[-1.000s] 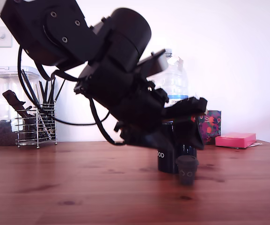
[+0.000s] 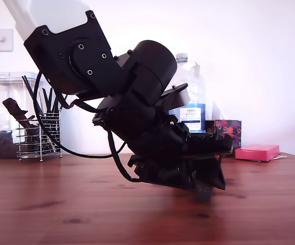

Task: Pick up the coffee capsules from the table one by one and drop them inside the nearest coffee cup

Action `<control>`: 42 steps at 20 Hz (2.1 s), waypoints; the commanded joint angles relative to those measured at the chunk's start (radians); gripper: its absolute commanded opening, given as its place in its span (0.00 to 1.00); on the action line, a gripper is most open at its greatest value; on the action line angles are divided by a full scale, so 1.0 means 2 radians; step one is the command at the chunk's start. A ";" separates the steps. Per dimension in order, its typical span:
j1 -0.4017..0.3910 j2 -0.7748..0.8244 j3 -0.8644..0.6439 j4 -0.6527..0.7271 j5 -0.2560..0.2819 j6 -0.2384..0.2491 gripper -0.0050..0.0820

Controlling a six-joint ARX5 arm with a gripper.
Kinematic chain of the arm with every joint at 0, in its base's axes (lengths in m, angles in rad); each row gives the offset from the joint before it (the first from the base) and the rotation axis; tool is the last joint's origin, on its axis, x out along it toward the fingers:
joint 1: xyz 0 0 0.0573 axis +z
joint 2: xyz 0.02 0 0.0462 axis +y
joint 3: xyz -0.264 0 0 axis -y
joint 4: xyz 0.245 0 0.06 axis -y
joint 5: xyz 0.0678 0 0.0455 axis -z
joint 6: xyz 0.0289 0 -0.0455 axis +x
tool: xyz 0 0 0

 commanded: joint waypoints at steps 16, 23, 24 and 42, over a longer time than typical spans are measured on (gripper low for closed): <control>-0.003 0.009 -0.001 0.009 0.004 -0.001 0.34; -0.006 0.003 -0.001 -0.016 0.079 -0.001 0.34; -0.009 -0.002 -0.001 -0.019 0.087 -0.001 0.34; 0.015 -0.131 0.035 -0.016 0.079 0.081 0.34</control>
